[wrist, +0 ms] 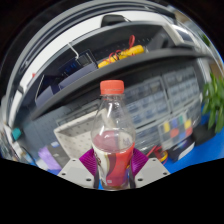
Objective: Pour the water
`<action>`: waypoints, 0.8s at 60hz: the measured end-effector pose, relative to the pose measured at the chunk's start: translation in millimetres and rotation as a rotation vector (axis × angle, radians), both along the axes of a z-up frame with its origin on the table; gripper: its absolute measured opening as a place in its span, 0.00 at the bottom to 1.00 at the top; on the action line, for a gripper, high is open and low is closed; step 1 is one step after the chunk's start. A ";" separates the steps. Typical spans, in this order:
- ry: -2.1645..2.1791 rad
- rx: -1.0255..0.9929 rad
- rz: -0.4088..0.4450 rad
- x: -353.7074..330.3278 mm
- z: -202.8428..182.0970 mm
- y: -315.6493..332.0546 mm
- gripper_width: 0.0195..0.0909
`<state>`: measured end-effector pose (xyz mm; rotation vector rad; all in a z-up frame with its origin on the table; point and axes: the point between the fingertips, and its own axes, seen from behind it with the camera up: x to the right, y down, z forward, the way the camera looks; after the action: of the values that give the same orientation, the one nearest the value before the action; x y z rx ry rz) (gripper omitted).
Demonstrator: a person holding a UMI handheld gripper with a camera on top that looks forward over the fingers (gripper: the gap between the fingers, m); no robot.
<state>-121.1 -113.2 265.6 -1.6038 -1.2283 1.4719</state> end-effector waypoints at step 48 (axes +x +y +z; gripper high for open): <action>-0.069 0.394 -0.135 -12.8 -178.6 152.5 0.35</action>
<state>-133.9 39.4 87.0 -1.4445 -1.3235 1.0224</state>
